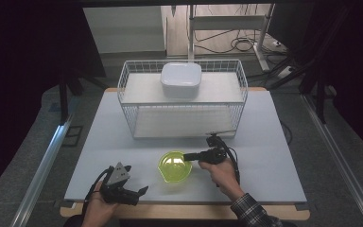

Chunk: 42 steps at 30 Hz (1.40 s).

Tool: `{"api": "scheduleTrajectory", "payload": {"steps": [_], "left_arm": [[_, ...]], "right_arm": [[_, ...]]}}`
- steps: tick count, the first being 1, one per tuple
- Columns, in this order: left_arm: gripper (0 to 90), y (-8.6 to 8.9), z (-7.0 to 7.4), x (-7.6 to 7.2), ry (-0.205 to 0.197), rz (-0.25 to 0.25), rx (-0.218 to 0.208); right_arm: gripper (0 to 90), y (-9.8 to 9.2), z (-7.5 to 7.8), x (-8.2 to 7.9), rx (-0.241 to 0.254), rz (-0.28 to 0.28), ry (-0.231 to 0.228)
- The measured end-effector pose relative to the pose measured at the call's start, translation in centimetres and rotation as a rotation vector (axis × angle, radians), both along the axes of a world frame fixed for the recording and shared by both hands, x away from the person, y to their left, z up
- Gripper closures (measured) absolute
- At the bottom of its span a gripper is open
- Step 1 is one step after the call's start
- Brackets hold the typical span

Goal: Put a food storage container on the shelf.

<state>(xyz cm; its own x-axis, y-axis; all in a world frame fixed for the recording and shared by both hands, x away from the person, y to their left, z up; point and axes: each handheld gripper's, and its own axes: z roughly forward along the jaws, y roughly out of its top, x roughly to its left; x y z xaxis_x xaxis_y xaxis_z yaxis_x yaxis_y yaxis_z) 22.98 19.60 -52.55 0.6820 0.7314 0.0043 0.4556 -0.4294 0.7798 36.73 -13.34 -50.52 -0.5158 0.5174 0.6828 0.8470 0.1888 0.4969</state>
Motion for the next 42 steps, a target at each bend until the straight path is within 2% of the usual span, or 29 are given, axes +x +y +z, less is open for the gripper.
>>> {"api": "scheduleTrajectory", "payload": {"steps": [7, 13, 14, 19, 20, 22, 34, 42], "left_arm": [[3.9, 0.0, 0.0, 0.0, -0.004, 0.003, 0.001], [3.8, 0.3, 0.2, 0.0, -0.008, 0.019, -0.022], [3.8, 0.3, 0.2, 0.0, -0.006, 0.02, -0.023], [3.8, 0.2, 0.2, 0.0, -0.006, 0.017, -0.018], [3.8, 0.2, 0.2, 0.0, -0.007, 0.017, -0.018], [3.8, 0.2, 0.2, 0.0, -0.007, 0.019, -0.02], [3.9, 0.2, 0.2, 0.0, -0.007, 0.017, -0.014], [3.9, 0.2, 0.1, 0.0, -0.009, 0.015, -0.011]], "right_arm": [[81.7, -0.4, 0.3, -0.1, 0.032, -0.009, 0.001], [81.6, -0.9, 1.5, -0.4, 0.083, -0.011, -0.009], [81.7, -1.0, 2.1, -0.6, 0.087, -0.012, -0.025], [81.6, -1.5, 3.6, -0.7, 0.109, -0.014, -0.049], [81.6, -1.8, 4.4, -0.7, 0.117, -0.014, -0.06], [81.6, -1.9, 4.7, -0.7, 0.122, -0.017, -0.067], [81.7, -3.1, 9.6, -0.1, 0.16, -0.044, -0.119], [81.7, -3.6, 12.1, 0.4, 0.191, -0.063, -0.134]]}}
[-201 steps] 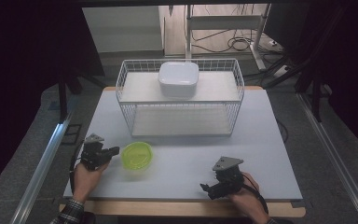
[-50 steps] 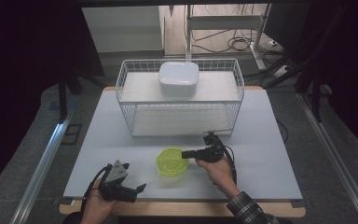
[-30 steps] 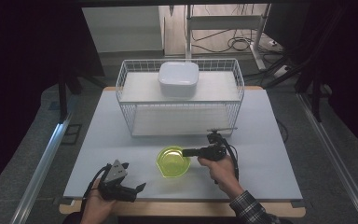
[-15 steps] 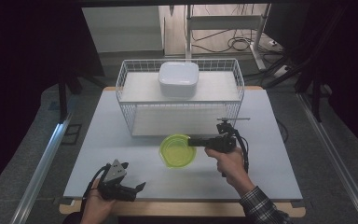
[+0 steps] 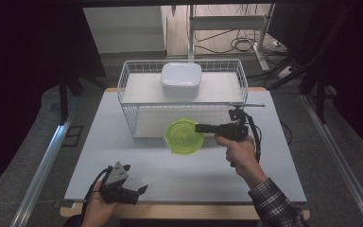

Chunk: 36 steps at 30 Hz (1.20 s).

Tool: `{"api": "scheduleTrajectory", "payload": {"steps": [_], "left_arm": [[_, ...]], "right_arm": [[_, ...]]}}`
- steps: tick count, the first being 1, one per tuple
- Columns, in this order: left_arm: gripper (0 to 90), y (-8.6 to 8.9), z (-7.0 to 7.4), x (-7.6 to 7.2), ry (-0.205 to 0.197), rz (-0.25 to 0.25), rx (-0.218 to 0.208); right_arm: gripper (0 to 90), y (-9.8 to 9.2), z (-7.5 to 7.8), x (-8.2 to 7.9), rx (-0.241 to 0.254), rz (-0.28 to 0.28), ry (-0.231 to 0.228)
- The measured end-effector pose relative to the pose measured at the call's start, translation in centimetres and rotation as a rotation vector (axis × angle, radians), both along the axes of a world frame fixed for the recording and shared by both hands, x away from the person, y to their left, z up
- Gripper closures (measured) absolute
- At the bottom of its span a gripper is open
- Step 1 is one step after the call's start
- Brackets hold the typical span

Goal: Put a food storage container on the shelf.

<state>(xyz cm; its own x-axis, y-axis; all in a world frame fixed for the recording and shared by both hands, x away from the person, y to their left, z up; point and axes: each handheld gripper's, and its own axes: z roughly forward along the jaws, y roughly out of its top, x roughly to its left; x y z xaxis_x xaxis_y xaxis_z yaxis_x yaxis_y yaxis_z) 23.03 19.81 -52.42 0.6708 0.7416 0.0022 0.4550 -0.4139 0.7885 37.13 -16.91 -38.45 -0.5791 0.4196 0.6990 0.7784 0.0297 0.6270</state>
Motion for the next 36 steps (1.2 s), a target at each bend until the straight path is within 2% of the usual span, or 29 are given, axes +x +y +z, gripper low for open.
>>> {"api": "scheduleTrajectory", "payload": {"steps": [14, 26, 31, 32, 36], "left_arm": [[3.8, 0.0, 0.0, 0.0, 0.003, 0.002, -0.006], [3.8, 0.1, 0.0, 0.0, 0.006, -0.001, -0.008], [3.8, 0.1, 0.0, 0.0, 0.01, 0.001, -0.011], [3.8, 0.0, -0.1, 0.0, 0.011, 0.001, -0.012], [3.9, 0.1, -0.1, 0.1, 0.013, -0.001, -0.011]], "right_arm": [[81.7, -0.5, 5.9, 1.5, 0.028, -0.058, -0.061], [81.7, 0.0, 9.4, 3.2, 0.039, -0.111, -0.101], [81.7, 0.3, 10.8, 4.2, 0.054, -0.142, -0.117], [81.7, 0.5, 11.5, 4.5, 0.054, -0.16, -0.127], [81.7, 0.9, 12.4, 5.2, 0.053, -0.189, -0.139]]}}
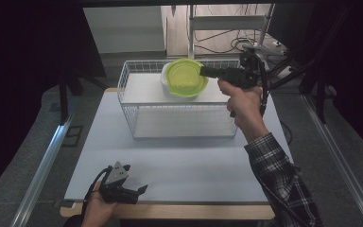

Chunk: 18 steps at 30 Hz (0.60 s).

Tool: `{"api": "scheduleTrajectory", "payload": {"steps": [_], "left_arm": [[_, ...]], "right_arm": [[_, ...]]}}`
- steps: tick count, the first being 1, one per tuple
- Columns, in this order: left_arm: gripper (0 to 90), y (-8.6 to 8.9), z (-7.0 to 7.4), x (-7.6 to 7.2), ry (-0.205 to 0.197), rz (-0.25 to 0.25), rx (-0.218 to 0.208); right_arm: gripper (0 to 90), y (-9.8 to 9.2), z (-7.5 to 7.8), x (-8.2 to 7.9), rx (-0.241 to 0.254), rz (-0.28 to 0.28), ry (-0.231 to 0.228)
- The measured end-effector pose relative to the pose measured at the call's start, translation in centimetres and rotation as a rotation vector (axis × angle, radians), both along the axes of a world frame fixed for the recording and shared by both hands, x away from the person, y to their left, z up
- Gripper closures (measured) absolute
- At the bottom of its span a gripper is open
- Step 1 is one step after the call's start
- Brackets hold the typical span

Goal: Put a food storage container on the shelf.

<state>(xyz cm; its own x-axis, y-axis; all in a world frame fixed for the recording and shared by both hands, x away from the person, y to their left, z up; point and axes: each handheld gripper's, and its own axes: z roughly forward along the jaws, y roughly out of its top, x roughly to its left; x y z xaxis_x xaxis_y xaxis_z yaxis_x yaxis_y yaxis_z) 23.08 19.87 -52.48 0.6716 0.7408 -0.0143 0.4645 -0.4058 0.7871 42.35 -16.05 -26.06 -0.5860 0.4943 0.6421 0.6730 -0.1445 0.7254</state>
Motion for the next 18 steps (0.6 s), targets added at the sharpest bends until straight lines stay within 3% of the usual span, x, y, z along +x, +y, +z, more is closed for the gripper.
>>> {"api": "scheduleTrajectory", "payload": {"steps": [6, 18], "left_arm": [[3.9, 0.0, 0.0, 0.0, 0.002, -0.002, 0.004], [3.9, 0.0, -0.1, 0.0, 0.012, -0.007, 0.0]], "right_arm": [[81.7, 1.5, 0.9, 2.0, -0.018, -0.076, -0.002], [81.6, 3.0, 0.2, 4.8, -0.049, -0.185, 0.034]]}}
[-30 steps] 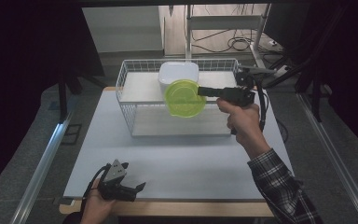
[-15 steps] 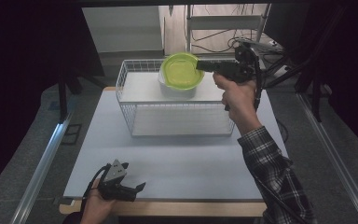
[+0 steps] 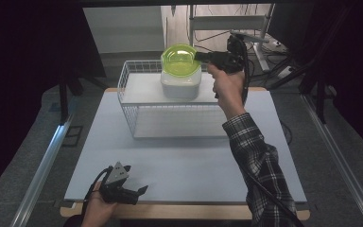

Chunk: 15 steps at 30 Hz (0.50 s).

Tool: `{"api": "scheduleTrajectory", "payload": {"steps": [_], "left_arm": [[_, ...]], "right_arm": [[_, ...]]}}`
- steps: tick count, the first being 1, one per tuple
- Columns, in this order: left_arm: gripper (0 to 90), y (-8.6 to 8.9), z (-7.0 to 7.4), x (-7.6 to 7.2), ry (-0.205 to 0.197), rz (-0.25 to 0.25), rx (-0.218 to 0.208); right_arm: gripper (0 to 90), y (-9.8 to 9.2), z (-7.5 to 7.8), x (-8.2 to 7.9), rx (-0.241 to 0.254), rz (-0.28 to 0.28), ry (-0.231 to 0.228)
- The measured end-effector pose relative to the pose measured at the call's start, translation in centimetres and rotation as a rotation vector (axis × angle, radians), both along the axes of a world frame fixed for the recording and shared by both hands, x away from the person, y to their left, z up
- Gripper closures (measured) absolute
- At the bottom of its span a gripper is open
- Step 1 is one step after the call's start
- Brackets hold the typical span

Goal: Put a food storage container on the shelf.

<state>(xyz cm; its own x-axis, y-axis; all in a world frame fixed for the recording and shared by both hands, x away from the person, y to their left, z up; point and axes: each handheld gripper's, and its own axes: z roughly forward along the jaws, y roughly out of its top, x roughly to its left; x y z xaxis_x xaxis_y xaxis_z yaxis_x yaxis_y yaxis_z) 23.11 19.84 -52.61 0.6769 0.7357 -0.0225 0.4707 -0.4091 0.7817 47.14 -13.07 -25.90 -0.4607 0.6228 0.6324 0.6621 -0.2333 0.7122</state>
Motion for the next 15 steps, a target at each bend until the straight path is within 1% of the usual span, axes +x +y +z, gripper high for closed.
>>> {"api": "scheduleTrajectory", "payload": {"steps": [6, 9, 11, 13, 15], "left_arm": [[4.0, -0.05, -0.02, 0.0, 0.002, -0.002, 0.002], [3.9, -0.07, -0.02, -0.01, 0.002, -0.002, 0.004], [4.0, -0.08, -0.03, 0.0, 0.002, -0.004, 0.004], [4.0, -0.09, -0.05, 0.02, 0.001, -0.006, 0.008], [4.0, -0.12, -0.05, 0.01, 0.001, -0.006, 0.009]], "right_arm": [[81.3, 0.43, -0.13, 0.65, -0.008, -0.049, 0.018], [80.3, 0.53, -0.08, 0.77, -0.017, -0.051, 0.022], [78.3, 0.79, 0.1, 0.85, -0.048, -0.064, 0.021], [74.2, 0.96, 0.18, 0.93, -0.086, -0.079, 0.015], [72.9, 1.04, 0.19, 1.05, -0.099, -0.082, 0.017]]}}
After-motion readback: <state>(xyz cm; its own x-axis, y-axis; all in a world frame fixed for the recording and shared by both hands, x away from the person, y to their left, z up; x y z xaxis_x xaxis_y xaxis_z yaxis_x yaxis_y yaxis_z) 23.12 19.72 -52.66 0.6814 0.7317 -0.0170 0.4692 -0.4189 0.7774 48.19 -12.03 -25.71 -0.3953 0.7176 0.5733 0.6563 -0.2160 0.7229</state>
